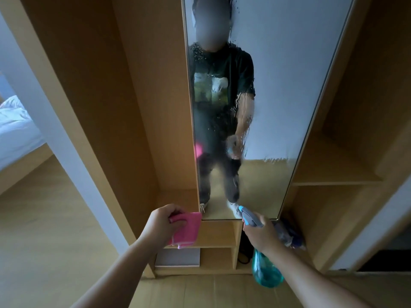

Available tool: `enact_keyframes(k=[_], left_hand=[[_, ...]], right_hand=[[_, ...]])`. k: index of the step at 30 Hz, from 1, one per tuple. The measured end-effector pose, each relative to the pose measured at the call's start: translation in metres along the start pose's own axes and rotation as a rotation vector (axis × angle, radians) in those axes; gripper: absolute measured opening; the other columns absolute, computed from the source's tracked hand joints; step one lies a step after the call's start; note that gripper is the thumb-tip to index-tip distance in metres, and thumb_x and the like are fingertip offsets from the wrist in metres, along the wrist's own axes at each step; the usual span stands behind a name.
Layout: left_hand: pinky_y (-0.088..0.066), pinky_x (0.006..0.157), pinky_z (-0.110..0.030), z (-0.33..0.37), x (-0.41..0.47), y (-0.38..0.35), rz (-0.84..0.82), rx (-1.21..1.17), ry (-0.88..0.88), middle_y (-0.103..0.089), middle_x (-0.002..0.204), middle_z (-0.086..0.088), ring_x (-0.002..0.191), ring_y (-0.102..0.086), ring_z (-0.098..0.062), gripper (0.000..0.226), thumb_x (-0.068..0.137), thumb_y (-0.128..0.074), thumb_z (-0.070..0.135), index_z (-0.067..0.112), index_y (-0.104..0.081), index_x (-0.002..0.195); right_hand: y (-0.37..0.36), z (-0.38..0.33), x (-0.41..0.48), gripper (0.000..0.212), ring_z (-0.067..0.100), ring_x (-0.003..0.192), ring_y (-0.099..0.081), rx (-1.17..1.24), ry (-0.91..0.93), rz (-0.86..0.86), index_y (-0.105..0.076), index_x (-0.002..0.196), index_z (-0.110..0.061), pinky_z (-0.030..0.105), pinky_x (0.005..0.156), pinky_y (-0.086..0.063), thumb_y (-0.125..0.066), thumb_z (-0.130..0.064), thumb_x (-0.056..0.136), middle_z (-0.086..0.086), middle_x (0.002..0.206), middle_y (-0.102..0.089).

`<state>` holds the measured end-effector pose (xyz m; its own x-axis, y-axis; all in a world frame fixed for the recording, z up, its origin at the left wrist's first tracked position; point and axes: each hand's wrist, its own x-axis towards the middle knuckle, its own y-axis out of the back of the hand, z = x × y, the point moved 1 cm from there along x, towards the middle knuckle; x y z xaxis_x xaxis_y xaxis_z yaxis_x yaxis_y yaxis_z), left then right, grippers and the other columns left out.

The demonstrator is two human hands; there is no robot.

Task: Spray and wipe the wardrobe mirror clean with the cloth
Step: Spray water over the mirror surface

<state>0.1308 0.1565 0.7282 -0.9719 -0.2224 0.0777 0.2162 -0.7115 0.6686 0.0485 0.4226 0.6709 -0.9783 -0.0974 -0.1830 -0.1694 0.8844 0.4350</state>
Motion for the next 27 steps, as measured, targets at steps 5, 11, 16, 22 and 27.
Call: enact_keyframes(k=[5, 11, 16, 22, 27], left_hand=[[-0.044, 0.054, -0.006, 0.005, 0.002, -0.009, 0.015, 0.012, 0.001, -0.066, 0.082, 0.015, 0.077, -0.058, 0.007, 0.038, 0.078, -0.069, 0.004, 0.042, -0.063, 0.076], [-0.043, 0.054, -0.007, 0.012, 0.002, -0.026, -0.001, 0.062, 0.006, -0.065, 0.082, 0.019, 0.076, -0.058, 0.007, 0.035, 0.078, -0.068, 0.008, 0.043, -0.063, 0.076], [-0.042, 0.053, -0.006, 0.024, 0.004, -0.039, -0.007, 0.074, 0.007, -0.065, 0.082, 0.018, 0.076, -0.058, 0.002, 0.036, 0.078, -0.068, 0.007, 0.042, -0.062, 0.076], [-0.047, 0.062, -0.014, 0.038, 0.006, -0.051, -0.023, 0.082, 0.004, -0.065, 0.086, 0.017, 0.081, -0.059, -0.002, 0.031, 0.08, -0.067, 0.006, 0.037, -0.064, 0.083], [-0.041, 0.058, -0.009, 0.047, 0.007, -0.058, -0.027, 0.077, -0.003, -0.065, 0.085, 0.016, 0.08, -0.059, -0.002, 0.03, 0.081, -0.066, 0.005, 0.035, -0.065, 0.084]], right_hand=[[0.016, 0.011, 0.003, 0.026, 0.0, 0.045, -0.049, -0.017, -0.007, -0.015, -0.063, 0.089, -0.028, 0.014, 0.046, -0.038, -0.051, -0.012, 0.073, -0.006, 0.065, -0.057], [0.041, 0.023, 0.008, 0.022, 0.012, 0.057, -0.055, -0.053, -0.06, 0.041, -0.059, 0.096, -0.028, 0.018, 0.047, -0.04, -0.057, -0.015, 0.078, -0.002, 0.07, -0.061], [0.057, 0.029, 0.011, 0.023, 0.029, 0.072, -0.059, -0.017, 0.014, 0.044, -0.066, 0.095, -0.017, 0.028, 0.065, -0.041, -0.053, -0.004, 0.081, 0.024, 0.09, -0.065], [0.073, 0.028, 0.008, 0.019, 0.021, 0.068, -0.056, -0.001, 0.037, 0.05, -0.064, 0.088, -0.017, 0.027, 0.064, -0.042, -0.053, -0.003, 0.083, 0.02, 0.082, -0.064], [0.08, 0.03, 0.01, 0.013, 0.019, 0.057, -0.047, 0.008, 0.057, 0.087, -0.056, 0.074, -0.012, 0.03, 0.058, -0.039, -0.054, -0.006, 0.085, 0.006, 0.063, -0.051]])
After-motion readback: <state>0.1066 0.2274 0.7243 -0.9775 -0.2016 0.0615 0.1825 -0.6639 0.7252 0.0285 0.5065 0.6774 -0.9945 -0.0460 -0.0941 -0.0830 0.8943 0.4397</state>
